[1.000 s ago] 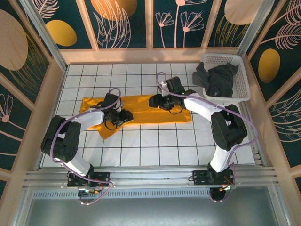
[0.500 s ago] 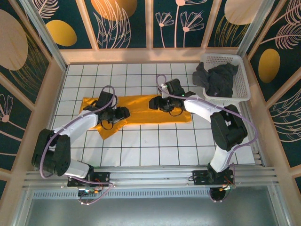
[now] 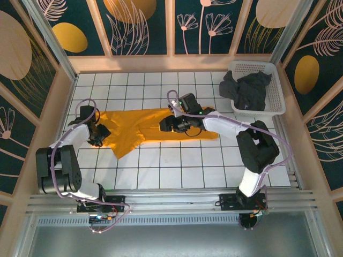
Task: Fold and stack the t-shirts
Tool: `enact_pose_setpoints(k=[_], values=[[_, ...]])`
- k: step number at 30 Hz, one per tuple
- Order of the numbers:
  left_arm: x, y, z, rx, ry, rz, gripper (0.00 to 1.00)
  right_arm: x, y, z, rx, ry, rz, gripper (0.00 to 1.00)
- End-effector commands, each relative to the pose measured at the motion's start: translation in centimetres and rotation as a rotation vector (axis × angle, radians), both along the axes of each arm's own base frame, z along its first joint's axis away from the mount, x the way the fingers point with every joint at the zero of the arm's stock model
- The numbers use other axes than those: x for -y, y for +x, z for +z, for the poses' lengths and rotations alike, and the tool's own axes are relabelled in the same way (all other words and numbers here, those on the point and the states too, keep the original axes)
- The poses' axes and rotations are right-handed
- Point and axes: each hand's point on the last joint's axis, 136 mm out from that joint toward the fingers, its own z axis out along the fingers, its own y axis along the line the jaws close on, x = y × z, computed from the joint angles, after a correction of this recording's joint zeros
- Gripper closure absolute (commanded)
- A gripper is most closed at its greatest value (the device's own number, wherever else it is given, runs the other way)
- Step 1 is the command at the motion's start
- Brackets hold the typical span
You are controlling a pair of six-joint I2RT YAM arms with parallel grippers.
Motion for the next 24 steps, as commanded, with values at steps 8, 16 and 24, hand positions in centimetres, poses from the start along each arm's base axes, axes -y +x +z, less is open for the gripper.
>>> enact_pose_setpoints(k=[8, 16, 24], values=[[0.4, 1.1, -1.5, 0.023, -0.015, -0.063, 0.64, -1.3, 0.5, 2.1, 0.05, 0.059, 0.044, 0.46], [0.5, 0.1, -1.7, 0.003, -0.011, -0.085, 0.67, -1.5, 0.8, 2.1, 0.048, 0.059, 0.041, 0.46], [0.9, 0.3, -1.7, 0.031, -0.024, -0.107, 0.64, -1.7, 0.9, 2.5, 0.045, 0.072, 0.041, 0.46]])
